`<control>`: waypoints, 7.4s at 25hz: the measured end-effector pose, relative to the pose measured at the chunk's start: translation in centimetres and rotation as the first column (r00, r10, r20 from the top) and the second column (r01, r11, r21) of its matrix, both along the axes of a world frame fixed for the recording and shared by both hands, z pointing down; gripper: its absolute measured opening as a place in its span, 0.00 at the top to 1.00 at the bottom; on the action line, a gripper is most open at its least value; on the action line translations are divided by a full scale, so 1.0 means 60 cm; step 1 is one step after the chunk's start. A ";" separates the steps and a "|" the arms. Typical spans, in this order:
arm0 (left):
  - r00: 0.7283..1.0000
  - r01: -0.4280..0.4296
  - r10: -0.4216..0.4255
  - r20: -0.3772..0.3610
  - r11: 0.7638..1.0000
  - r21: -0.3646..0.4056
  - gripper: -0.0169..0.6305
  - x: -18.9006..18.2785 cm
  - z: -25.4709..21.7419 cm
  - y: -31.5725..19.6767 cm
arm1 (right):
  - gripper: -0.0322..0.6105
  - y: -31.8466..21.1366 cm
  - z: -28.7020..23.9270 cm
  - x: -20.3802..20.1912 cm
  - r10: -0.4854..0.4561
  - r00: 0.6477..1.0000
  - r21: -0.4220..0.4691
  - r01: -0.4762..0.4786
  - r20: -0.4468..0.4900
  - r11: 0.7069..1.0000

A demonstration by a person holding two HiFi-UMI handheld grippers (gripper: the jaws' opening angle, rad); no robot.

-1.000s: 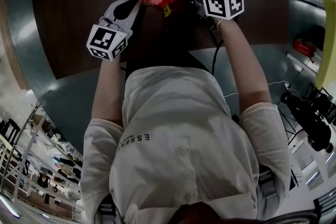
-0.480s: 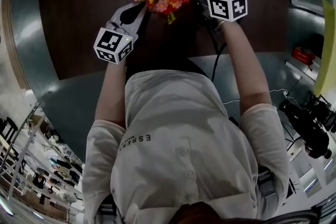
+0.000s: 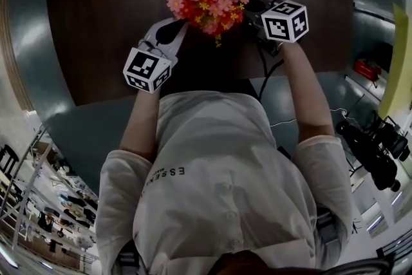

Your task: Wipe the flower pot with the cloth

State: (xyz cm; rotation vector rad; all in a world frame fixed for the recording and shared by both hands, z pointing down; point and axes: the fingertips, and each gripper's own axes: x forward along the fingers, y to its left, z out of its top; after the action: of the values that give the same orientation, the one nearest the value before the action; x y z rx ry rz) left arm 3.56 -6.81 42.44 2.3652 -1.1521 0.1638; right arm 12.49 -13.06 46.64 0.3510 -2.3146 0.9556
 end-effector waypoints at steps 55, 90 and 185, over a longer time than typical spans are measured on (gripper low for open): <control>0.945 0.323 -0.326 -0.003 0.938 -0.127 0.95 -0.031 0.024 -0.017 | 0.87 -0.021 0.012 -0.152 -0.882 0.444 -0.027 0.895 0.159 0.446; 0.931 0.339 -0.338 -0.140 0.941 -0.015 0.95 -0.028 -0.016 0.002 | 0.87 0.142 -0.086 -0.367 -0.980 -0.144 -0.250 0.952 0.137 -0.175; 0.634 -0.773 0.736 0.240 0.596 0.216 0.16 0.079 0.068 -0.032 | 0.87 0.082 -0.061 0.077 0.270 0.957 0.214 -0.287 0.108 0.934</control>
State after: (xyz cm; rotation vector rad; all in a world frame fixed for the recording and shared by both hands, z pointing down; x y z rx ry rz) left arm 8.32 -8.76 46.50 3.0259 -0.1043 0.4602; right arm 17.09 -8.17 43.01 0.7684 -2.4973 0.8450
